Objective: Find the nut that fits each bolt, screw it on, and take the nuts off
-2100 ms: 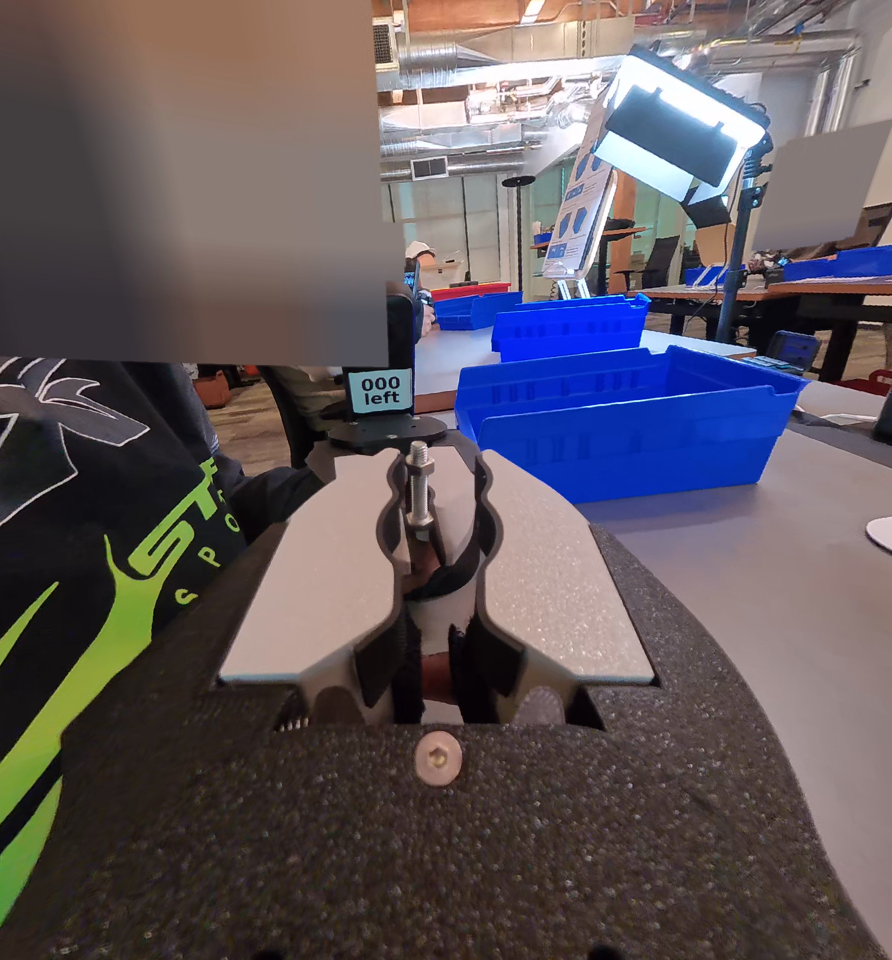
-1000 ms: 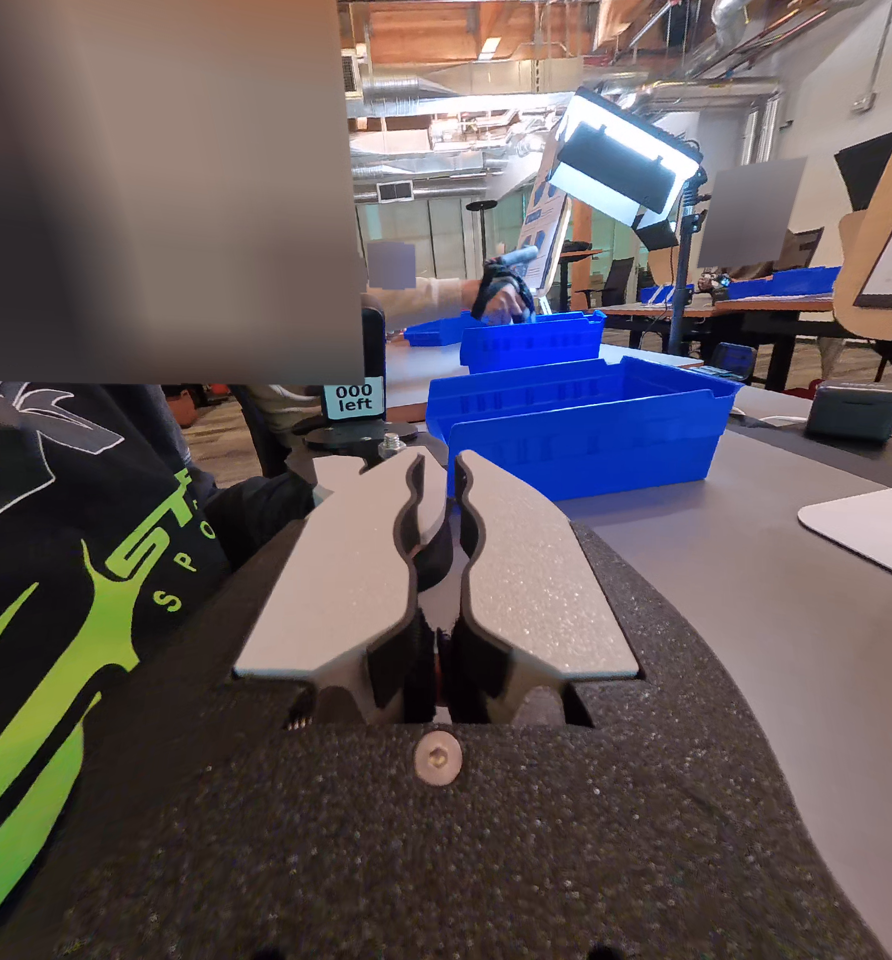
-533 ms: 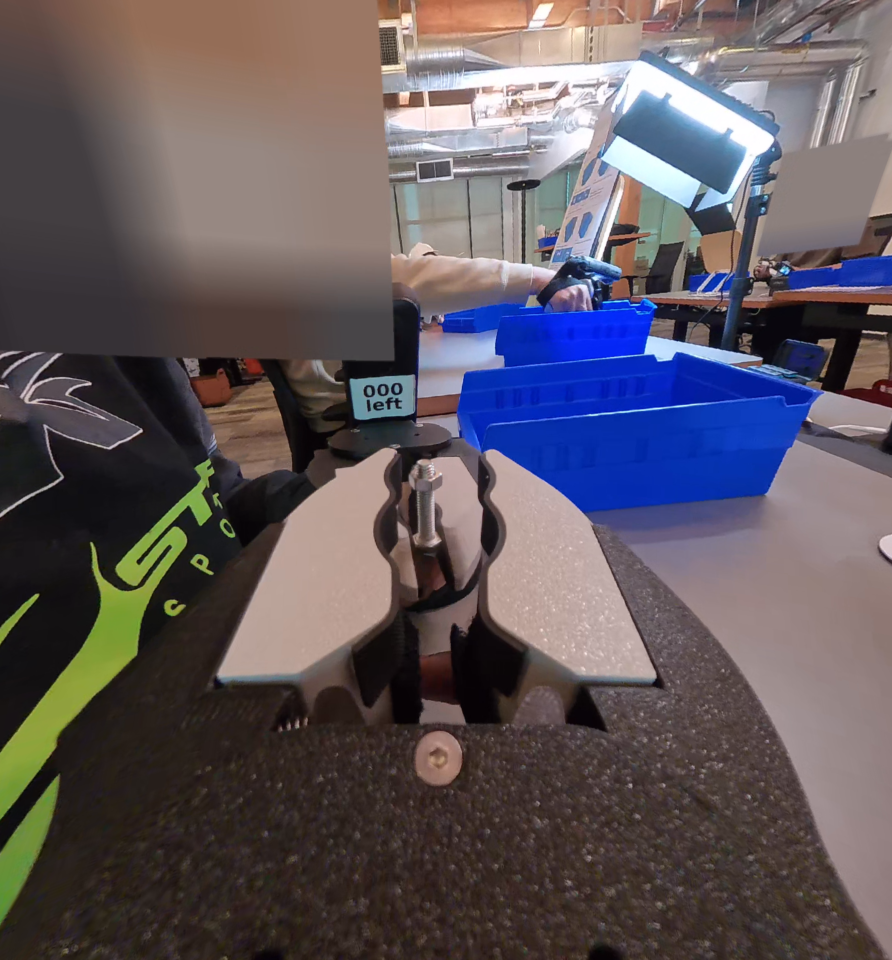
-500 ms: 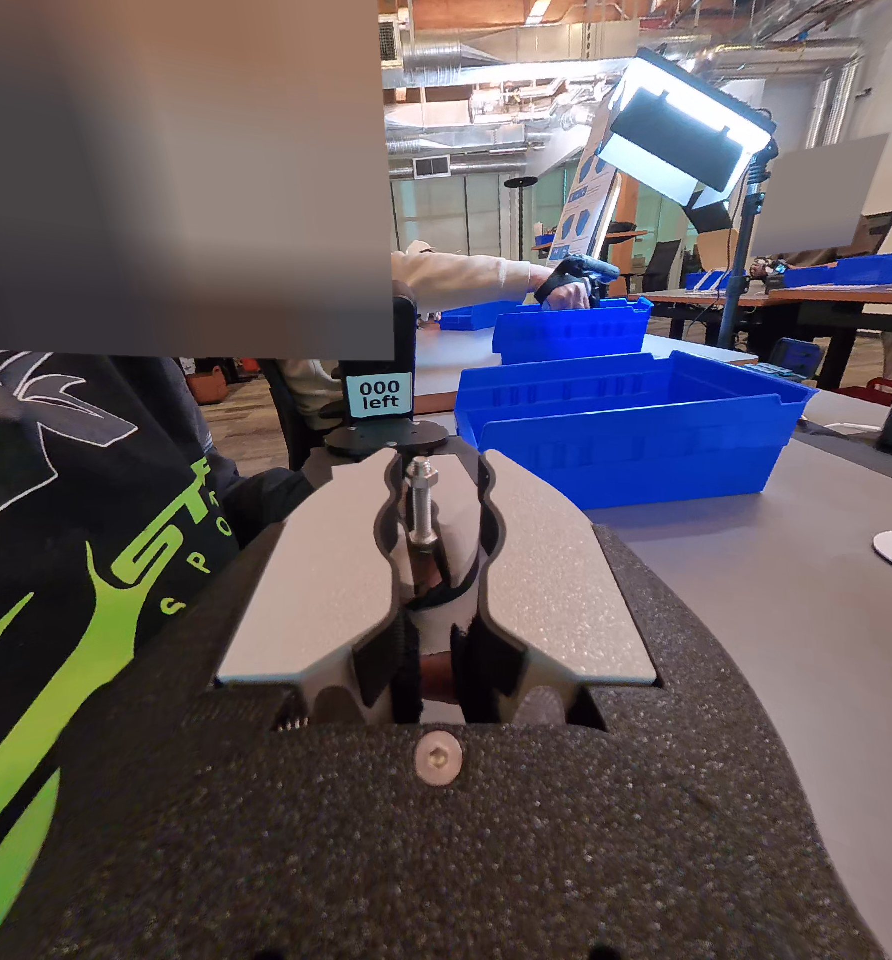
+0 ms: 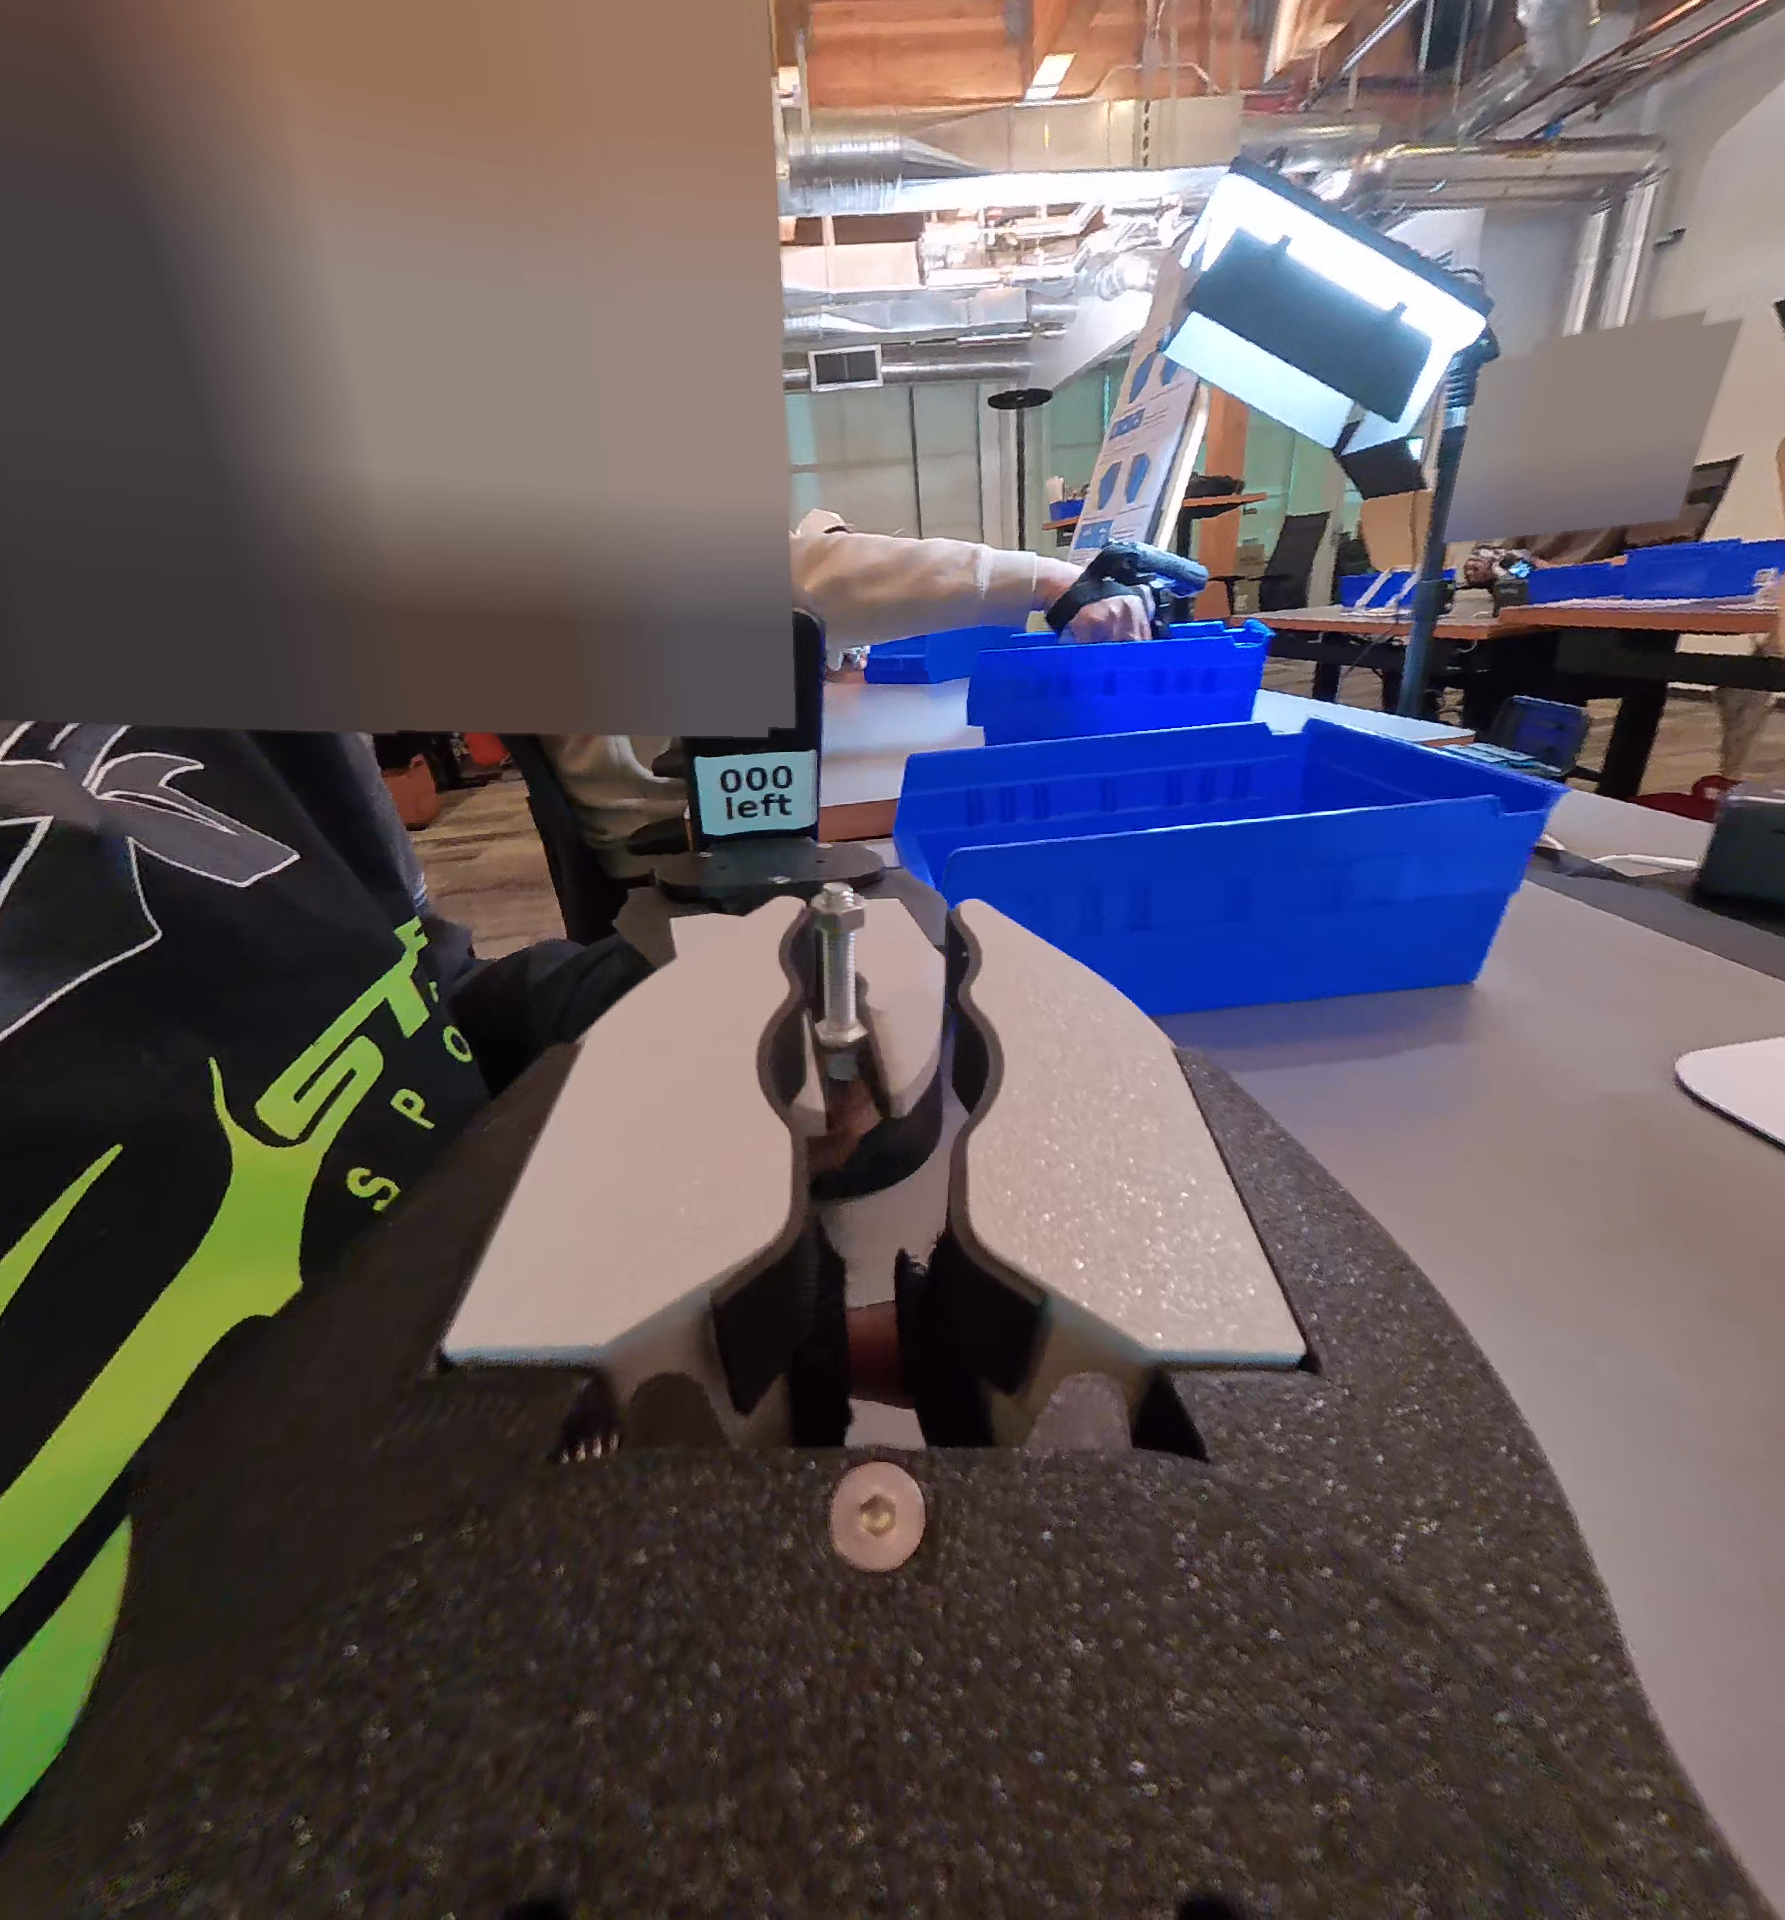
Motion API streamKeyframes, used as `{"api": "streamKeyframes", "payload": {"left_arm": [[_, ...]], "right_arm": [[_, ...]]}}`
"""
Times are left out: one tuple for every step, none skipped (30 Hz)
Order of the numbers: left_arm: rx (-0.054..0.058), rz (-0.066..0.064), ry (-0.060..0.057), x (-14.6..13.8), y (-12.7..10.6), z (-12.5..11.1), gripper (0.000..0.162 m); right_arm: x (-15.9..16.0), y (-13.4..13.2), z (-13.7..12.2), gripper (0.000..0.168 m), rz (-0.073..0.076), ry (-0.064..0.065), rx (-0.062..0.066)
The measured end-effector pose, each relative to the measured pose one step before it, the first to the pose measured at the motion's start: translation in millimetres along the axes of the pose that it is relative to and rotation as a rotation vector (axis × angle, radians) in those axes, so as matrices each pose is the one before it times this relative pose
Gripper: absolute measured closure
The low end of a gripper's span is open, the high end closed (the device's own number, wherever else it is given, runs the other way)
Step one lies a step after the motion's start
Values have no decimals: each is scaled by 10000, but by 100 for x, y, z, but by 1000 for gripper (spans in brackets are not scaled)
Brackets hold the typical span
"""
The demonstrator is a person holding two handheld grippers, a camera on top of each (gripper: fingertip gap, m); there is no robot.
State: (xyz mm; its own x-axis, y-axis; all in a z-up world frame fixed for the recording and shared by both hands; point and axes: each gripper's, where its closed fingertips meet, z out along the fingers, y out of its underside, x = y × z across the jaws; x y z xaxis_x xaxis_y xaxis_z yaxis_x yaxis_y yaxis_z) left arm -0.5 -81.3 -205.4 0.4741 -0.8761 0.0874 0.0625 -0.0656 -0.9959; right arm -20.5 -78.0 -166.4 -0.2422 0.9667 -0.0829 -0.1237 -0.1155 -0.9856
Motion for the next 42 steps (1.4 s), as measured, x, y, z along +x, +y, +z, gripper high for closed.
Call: {"api": "streamKeyframes", "payload": {"left_arm": [[-24,23,-22,-4,46,17,152],[-19,8,-4,3,26,13,152],[1,0,-1,3,10,9,152],[4,6,-4,8,-4,-7,152],[1,13,-5,-8,0,-4,152],[1,11,-1,13,0,0,152],[-5,2,13,20,7,5,152],[0,6,14,37,2,-1,152],[-1,10,14,34,3,-2,152],[-7,7,17,30,10,-1,152],[-1,-4,-15,-20,2,13,152],[20,-8,7,-12,-29,-16,152],[27,-12,19,19,-47,-29,152],[14,0,-18,-38,-20,-17,152],[16,3,5,3,-22,-33,152],[12,-3,54,91,-25,-1,152],[-7,8,-10,13,13,34,152],[-41,10,-24,-43,75,28,152],[-15,-12,-5,-20,18,12,152],[19,-12,-5,-21,-27,-8,152],[6,-7,-11,-28,-9,-9,152],[-9,0,-8,-16,22,7,152],[-12,5,-8,-5,17,9,152],[-20,18,-9,3,29,16,152],[-14,22,-9,4,21,7,152],[0,2,-1,2,1,8,152],[5,-7,1,10,4,-10,152],[6,-2,-3,-2,-7,4,152],[-2,4,6,15,-7,-6,152],[-7,10,6,18,11,7,152],[-10,14,2,15,16,14,152],[-16,15,16,41,34,5,152],[1,12,1,21,-9,9,152],[10,0,5,6,-13,-15,152],[19,-11,6,-2,-36,-22,152],[-1,-6,-6,-16,-10,-4,152],[4,3,7,2,-6,-6,152],[12,-5,0,-6,-16,-9,152],[6,-11,-14,-28,-9,-9,152],[17,-10,14,-1,-35,-18,152],[29,-4,65,106,-57,-11,152],[2,15,2,24,-10,19,152]], "right_arm": [[-181,27,292,143,6,-97,-14],[-129,32,310,141,-12,-65,-23],[-53,51,282,141,-23,-18,-47],[3,69,259,141,-23,11,-58],[-14,69,230,140,-13,-7,-48],[-18,52,173,140,1,-21,-29],[20,48,103,140,8,3,-19],[77,43,9,140,6,41,-17],[119,21,-81,141,7,53,-3],[86,-31,-144,142,10,31,21],[42,-54,-210,142,11,4,25],[51,-66,-254,142,5,17,29],[68,-95,-305,141,-6,35,38],[123,-67,-352,142,-6,75,35],[370,-92,-392,146,-5,224,59],[421,-90,-388,151,-16,242,70],[192,-94,-298,153,21,82,73],[-17,-123,-188,153,68,-28,84],[-123,-130,-67,153,46,-74,76],[-165,-50,47,152,-7,-78,31],[-167,35,136,150,-25,-70,-23],[-176,102,218,148,-17,-84,-61],[-201,110,264,146,-15,-104,-70],[-197,90,281,144,-21,-100,-48],[-174,55,277,143,-19,-87,-25],[-141,45,273,143,-10,-73,-27],[-111,80,258,143,-11,-53,-47],[-59,117,228,142,-23,-26,-71],[-19,130,190,142,-30,-2,-79],[4,109,134,142,-20,10,-64],[24,70,76,142,-3,19,-36],[37,17,12,142,7,21,-4],[61,-29,-79,143,10,23,19],[72,-42,-116,143,9,31,25],[78,-53,-152,143,1,30,15],[43,-34,-163,142,-11,21,2],[53,-37,-166,142,-15,26,-4],[76,-39,-200,142,-11,44,9],[141,-52,-244,142,5,72,19],[296,-33,-274,144,15,159,29],[388,-36,-291,149,0,213,36],[239,-22,-236,150,6,112,31]]}}
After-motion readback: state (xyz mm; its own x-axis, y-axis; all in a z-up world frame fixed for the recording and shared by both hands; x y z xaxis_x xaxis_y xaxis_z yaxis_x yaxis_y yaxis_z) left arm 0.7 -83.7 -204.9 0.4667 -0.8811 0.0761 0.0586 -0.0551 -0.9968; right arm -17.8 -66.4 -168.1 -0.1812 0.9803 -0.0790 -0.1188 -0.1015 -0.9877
